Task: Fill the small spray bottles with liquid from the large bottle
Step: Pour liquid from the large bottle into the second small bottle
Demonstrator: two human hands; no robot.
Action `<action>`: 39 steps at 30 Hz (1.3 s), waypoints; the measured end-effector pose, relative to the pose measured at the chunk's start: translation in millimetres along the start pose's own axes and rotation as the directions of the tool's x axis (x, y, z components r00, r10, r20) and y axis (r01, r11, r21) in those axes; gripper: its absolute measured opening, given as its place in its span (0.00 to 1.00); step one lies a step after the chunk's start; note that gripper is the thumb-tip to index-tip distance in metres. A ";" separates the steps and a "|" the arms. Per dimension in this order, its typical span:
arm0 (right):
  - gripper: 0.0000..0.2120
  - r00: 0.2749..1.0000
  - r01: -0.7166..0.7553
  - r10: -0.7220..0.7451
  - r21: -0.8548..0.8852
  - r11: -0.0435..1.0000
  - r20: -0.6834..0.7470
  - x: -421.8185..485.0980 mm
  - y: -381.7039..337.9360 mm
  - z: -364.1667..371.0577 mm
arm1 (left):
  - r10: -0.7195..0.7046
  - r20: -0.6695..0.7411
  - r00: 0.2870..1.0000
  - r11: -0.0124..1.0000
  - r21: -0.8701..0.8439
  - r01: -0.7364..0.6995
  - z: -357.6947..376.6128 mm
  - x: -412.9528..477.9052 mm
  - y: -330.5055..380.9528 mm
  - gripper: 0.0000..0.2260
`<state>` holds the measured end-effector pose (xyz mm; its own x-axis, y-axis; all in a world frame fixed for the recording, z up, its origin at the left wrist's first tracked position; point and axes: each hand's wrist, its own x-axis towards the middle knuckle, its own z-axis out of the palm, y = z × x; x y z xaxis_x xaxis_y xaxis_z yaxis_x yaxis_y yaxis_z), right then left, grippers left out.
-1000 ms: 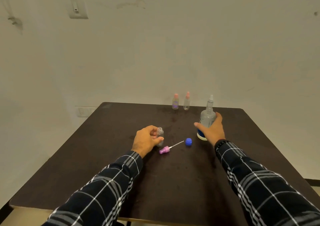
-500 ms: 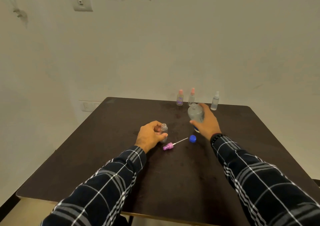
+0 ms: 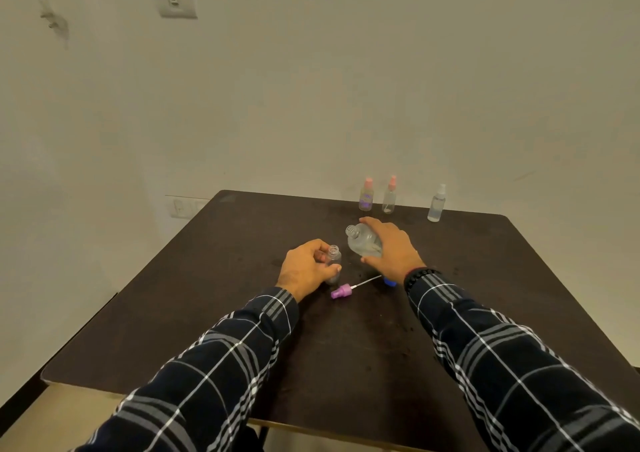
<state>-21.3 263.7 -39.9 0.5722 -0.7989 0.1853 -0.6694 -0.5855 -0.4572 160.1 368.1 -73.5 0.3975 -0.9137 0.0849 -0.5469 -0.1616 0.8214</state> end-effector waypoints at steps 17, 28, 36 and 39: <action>0.37 0.996 0.055 -0.042 -0.176 0.983 0.078 -2.3 -12.5 5.1 | -0.021 -0.005 1.000 1.000 0.008 0.021 1.5 0.9 1.0 0.14; 0.37 0.996 0.041 -0.025 -0.199 0.979 0.081 -2.6 -14.8 4.1 | -0.021 -0.003 1.000 1.000 -0.005 0.021 1.1 0.7 0.1 0.13; 0.36 0.997 0.025 -0.011 -0.171 0.985 0.079 -5.4 -15.4 5.8 | -0.024 0.001 1.000 1.000 0.001 0.024 0.9 1.5 0.0 0.13; 0.36 0.997 0.026 -0.012 -0.183 0.983 0.078 -4.7 -15.1 4.9 | -0.022 -0.005 1.000 1.000 -0.001 0.022 1.9 1.7 -0.7 0.13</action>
<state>-11.6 276.9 -38.2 0.6157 -0.7785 0.1220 -0.7295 -0.6217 -0.2851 159.8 365.9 -75.0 0.4131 -0.9081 0.0690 -0.5372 -0.1817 0.8237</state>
